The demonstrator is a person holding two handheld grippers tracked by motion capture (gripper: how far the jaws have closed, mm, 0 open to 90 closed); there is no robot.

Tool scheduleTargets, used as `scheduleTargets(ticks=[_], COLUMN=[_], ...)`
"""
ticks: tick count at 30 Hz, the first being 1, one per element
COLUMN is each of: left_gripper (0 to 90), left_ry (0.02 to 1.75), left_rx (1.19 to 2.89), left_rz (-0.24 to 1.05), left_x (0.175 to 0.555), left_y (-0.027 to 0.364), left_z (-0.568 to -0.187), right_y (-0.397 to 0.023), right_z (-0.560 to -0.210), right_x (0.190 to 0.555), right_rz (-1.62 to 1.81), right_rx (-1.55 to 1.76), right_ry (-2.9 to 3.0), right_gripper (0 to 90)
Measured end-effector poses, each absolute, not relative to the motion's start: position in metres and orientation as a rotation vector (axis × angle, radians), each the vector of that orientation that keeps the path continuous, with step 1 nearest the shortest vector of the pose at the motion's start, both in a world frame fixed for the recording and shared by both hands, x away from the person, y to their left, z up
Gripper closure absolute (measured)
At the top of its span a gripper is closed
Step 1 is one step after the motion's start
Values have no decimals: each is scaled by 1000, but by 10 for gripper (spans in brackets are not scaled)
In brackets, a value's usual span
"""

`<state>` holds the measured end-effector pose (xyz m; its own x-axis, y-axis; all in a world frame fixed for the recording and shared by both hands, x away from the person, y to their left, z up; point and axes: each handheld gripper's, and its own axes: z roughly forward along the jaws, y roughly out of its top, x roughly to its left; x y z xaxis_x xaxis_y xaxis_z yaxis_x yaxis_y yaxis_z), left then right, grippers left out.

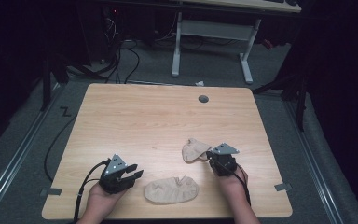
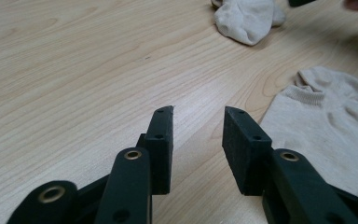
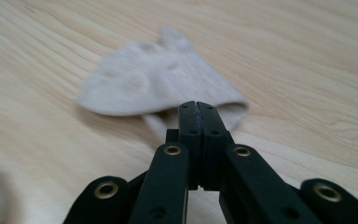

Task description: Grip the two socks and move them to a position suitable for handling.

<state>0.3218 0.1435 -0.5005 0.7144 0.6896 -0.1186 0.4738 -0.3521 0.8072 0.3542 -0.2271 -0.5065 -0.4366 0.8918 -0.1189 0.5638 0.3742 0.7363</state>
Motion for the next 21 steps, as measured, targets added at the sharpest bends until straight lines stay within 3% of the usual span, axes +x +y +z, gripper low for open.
scheduleTargets(ticks=[4, 15, 21], left_gripper=[634, 631, 631], left_ry=[875, 864, 868], left_rx=[2026, 2037, 2035], left_rz=[308, 307, 304], left_x=[321, 319, 321], left_y=[143, 140, 140], left_z=[-500, -500, -501], right_y=[-224, -184, -178], right_z=[-523, -523, -506], right_x=[368, 334, 333], right_rz=[771, 844, 923], right_rx=[1275, 1111, 1096], right_ry=[2184, 2315, 2260], right_gripper=[896, 886, 788])
